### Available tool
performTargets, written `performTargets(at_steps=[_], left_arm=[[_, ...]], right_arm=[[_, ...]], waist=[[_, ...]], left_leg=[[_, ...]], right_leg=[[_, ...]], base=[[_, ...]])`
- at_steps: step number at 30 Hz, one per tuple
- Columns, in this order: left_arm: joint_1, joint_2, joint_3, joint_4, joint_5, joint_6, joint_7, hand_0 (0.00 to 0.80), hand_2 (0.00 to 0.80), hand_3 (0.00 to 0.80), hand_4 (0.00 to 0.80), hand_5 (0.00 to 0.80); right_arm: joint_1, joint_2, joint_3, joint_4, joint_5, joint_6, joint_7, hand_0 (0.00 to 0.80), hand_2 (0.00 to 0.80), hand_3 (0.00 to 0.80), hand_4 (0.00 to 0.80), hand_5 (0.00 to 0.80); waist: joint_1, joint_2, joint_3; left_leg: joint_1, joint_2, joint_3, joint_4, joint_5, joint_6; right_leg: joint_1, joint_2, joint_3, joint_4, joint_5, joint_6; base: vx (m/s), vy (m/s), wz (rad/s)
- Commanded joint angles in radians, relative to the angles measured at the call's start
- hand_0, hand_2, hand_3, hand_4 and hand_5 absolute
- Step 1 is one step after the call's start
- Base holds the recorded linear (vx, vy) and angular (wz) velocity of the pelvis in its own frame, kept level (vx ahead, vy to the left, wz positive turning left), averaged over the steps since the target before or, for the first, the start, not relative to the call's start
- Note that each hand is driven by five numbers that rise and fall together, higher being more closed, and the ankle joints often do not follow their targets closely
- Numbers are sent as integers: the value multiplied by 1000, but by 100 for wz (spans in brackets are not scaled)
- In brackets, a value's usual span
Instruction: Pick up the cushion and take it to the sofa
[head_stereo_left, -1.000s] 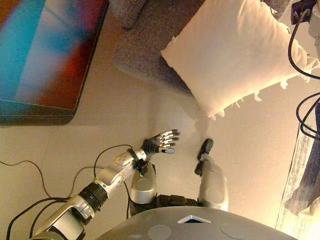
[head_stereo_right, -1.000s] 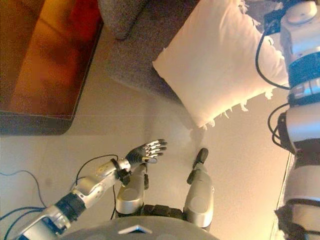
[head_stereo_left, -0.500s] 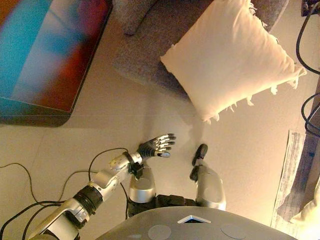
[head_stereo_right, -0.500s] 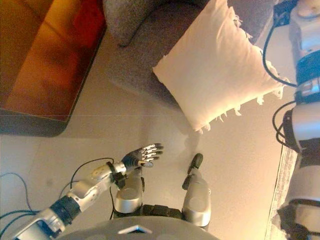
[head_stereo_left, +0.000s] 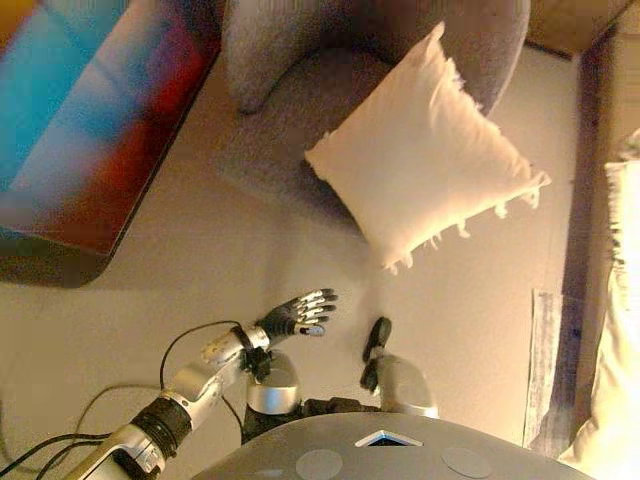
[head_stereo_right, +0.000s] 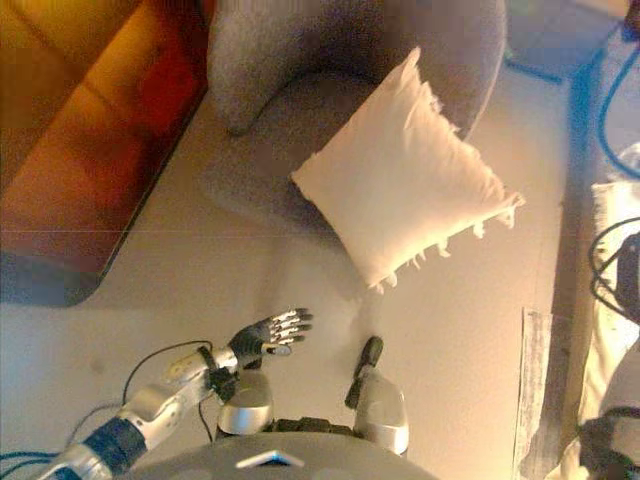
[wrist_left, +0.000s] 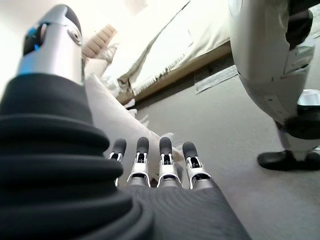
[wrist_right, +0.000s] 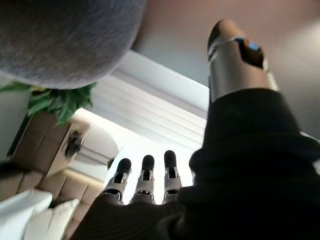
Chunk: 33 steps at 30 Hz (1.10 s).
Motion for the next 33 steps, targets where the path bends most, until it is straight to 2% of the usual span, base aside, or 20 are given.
performTargets(at_steps=[1,3,7,10,13,16,19,24,27,33], left_arm=[[54,-29,0,-7,35,-40,0,0,0,0,0,0],[67,-40,20,-13,46,-35,6,0,0,0,0,0],[76,-68,55,-17,53,-67,24,0,0,0,0,0],[80,-95,76,-31,82,-94,56,0,0,0,0,0],[76,-115,107,-44,78,-106,91,0,0,0,0,0],[49,-133,133,-46,79,-121,111,0,0,0,0,0],[22,-154,151,-62,69,-120,146,0,0,0,0,0],[-20,-191,171,-67,67,-110,190,0,0,0,0,0],[-16,-199,182,-75,86,-111,211,0,0,0,0,0],[-25,-209,197,-77,90,-128,254,0,0,0,0,0]], right_arm=[[140,-23,-85,-136,148,-56,28,0,0,0,0,0],[290,21,-186,-249,169,-73,32,0,0,0,0,0],[611,193,-347,-508,199,-149,21,0,0,0,0,0],[814,361,-334,-687,121,-199,22,0,0,0,0,0],[978,433,-321,-775,143,-230,87,0,0,0,0,0],[1045,489,-304,-782,124,-279,109,0,0,0,0,0],[1083,533,-287,-789,132,-283,113,0,0,0,0,0],[1137,612,-245,-776,81,-330,80,0,0,0,0,0],[1161,655,-239,-756,118,-355,69,0,0,0,0,0],[1236,742,-185,-719,152,-373,96,0,0,0,0,0]], waist=[[-7,-15,-55],[-22,-16,-66],[-61,-10,-68],[-89,-4,-66],[-110,-1,-74],[-125,3,-82],[-135,8,-87],[-148,9,-88],[-152,8,-89],[-174,7,-86]], left_leg=[[-54,-14,-2,108,-28,59],[-36,-21,10,93,-38,64],[-11,-30,34,59,-38,72],[2,-38,50,39,-37,81],[18,-49,71,21,-31,90],[32,-62,91,-1,-26,93],[41,-76,98,-31,-14,95],[43,-103,110,-56,-8,103],[46,-117,117,-66,-11,111],[43,-149,135,-73,-27,131]], right_leg=[[50,-2,4,114,-184,3],[60,-3,12,107,-181,7],[66,-1,32,92,-173,15],[65,-2,47,79,-163,23],[68,-5,61,66,-148,35],[72,-9,63,51,-134,43],[73,-10,64,44,-125,50],[65,-14,63,20,-96,65],[62,-10,65,2,-80,72],[15,4,96,-18,-44,86]], base=[[49,70,-20],[11,82,-15],[-92,88,-10],[-170,80,-6],[-148,80,-18],[-136,86,-21],[-144,87,-15],[-147,82,-2],[-114,71,-3],[-101,58,-13]])
